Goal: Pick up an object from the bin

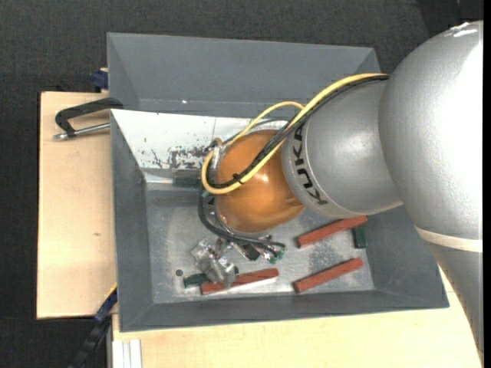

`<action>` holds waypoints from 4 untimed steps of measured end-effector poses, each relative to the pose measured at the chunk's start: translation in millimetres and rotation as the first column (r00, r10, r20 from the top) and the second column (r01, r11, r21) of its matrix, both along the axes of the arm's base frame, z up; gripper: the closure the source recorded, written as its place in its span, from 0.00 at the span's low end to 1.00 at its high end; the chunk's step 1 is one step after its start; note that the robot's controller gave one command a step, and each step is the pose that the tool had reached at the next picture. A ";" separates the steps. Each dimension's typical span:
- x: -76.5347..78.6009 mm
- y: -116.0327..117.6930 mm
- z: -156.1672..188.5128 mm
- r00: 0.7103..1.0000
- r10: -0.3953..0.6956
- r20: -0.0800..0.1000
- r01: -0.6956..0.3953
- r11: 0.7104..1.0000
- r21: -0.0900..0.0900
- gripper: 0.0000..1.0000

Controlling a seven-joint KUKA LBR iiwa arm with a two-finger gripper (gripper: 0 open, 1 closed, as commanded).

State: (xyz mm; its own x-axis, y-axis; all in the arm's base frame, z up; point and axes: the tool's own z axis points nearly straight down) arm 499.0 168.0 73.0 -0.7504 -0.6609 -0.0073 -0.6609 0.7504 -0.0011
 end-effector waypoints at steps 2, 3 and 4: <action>0.2 -0.2 0.0 1.000 0.000 0.000 0.000 1.000 0.000 1.00; -1.1 -0.2 -1.8 1.000 0.000 -0.003 0.000 1.000 0.000 0.00; 0.4 -0.2 0.1 1.000 -0.001 0.001 0.001 1.000 0.001 1.00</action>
Offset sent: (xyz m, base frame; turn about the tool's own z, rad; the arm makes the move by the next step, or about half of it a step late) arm 0.0000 0.0000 0.0000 0.0000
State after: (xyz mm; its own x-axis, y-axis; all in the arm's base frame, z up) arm 499.5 167.9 73.1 -0.7510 -0.6602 -0.0084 -0.6602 0.7511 -0.0012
